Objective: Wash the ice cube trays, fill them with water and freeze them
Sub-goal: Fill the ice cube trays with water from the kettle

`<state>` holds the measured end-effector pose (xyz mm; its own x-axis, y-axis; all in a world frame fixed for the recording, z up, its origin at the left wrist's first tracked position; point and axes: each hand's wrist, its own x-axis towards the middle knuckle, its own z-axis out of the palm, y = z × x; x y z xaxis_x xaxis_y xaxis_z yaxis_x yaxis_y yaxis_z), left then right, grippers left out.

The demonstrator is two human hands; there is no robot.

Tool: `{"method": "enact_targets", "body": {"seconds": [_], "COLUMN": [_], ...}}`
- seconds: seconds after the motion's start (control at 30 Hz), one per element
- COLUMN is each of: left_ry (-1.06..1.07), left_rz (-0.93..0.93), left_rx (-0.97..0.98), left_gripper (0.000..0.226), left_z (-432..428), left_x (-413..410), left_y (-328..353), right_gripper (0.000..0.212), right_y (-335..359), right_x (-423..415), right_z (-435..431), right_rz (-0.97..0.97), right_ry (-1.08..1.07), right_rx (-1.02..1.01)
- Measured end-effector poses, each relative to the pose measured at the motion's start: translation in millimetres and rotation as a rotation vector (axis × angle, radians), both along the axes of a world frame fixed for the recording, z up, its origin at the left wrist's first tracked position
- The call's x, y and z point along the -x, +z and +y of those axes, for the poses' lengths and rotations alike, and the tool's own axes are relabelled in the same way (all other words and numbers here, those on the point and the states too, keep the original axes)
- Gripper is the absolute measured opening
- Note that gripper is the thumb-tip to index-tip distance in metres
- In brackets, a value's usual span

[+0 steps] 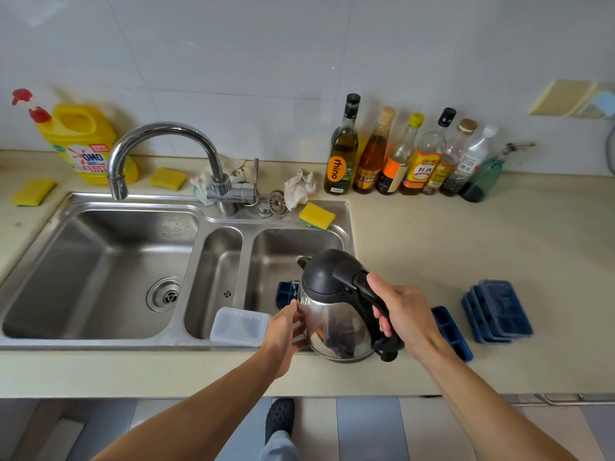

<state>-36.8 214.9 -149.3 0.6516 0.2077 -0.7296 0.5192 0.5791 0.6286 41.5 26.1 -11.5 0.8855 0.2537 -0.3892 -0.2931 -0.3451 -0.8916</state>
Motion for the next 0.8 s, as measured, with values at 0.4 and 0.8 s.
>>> {"method": "enact_targets", "body": {"seconds": [0.4,0.8], "left_ry": [-0.004,-0.005], "left_rz": [-0.011,-0.009], "left_rx": [-0.002,-0.015], "left_gripper": [0.047,0.046], "left_z": [0.6,-0.5], "left_x": [1.0,4.1], "left_y": [3.6,4.7], "right_gripper": [0.054,0.055], "right_y": [2.8,4.1], "right_x": [1.3,0.9], "right_z": [0.5,-1.1], "right_rz": [0.0,0.002], "right_ry": [0.011,0.01], "right_rx": [0.005,0.007]}}
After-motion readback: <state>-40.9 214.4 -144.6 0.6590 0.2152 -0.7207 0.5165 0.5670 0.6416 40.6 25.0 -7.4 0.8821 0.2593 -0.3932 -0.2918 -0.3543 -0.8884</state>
